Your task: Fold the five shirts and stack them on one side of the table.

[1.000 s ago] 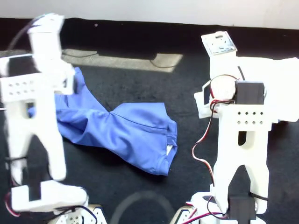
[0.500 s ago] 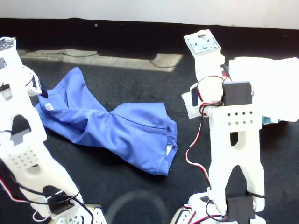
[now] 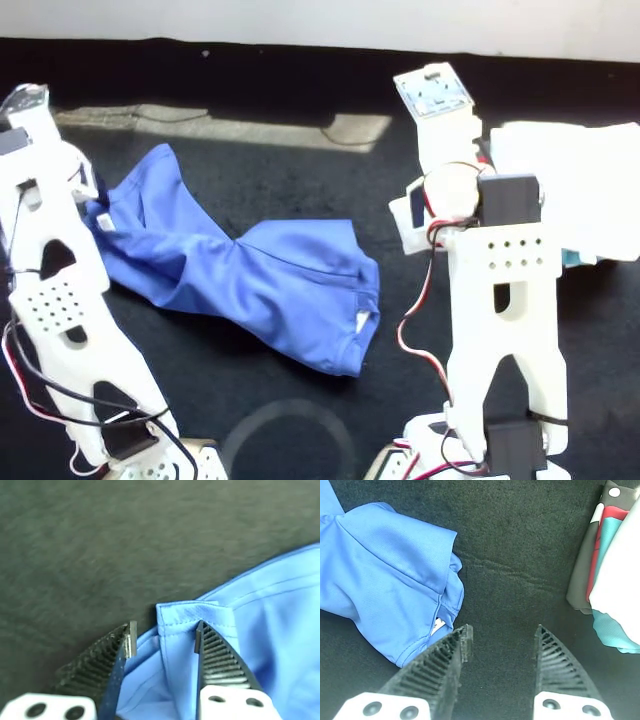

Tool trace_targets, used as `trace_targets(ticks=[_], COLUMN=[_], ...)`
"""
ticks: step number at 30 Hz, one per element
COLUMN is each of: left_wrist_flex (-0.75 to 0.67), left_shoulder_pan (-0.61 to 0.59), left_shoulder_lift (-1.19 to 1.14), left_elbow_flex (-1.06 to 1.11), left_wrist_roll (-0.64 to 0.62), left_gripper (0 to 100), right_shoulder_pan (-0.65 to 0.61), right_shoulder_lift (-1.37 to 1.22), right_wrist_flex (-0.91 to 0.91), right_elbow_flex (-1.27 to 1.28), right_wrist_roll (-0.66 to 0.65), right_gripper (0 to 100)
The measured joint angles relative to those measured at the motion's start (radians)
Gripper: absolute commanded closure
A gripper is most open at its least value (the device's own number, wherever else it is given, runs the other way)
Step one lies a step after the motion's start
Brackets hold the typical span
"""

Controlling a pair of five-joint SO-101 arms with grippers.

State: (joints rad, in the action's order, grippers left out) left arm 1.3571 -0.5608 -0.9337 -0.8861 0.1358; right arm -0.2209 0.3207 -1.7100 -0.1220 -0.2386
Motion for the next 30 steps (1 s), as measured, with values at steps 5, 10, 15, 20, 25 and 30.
trace_targets(ticks=[5, 10, 15, 20, 25, 30], left_wrist_flex=[0.048, 0.063, 0.118, 0.178, 0.167, 0.133], left_shoulder_pan=[0.074, 0.104, 0.106, 0.091, 0.023, 0.012], left_shoulder_lift=[-0.009, -0.012, -0.012, -0.012, -0.035, -0.123], left_elbow_flex=[-0.069, -0.083, -0.115, -0.189, -0.203, -0.207], left_wrist_roll=[0.000, 0.000, -0.006, -0.006, -0.006, -0.006], left_gripper=[100, 99, 99, 96, 82, 81], right_shoulder_pan=[0.000, 0.000, -0.008, -0.014, -0.014, -0.014], right_shoulder_lift=[0.000, 0.017, 0.163, 0.307, 0.361, 0.364], right_wrist_flex=[0.000, 0.003, 0.034, 0.112, 0.155, 0.169], right_elbow_flex=[0.049, 0.143, 0.233, 0.391, 0.526, 0.540], right_wrist_roll=[0.000, 0.000, 0.000, 0.000, 0.000, 0.000], right_gripper=[79.7, 79.7, 79.7, 79.7, 79.7, 79.7])
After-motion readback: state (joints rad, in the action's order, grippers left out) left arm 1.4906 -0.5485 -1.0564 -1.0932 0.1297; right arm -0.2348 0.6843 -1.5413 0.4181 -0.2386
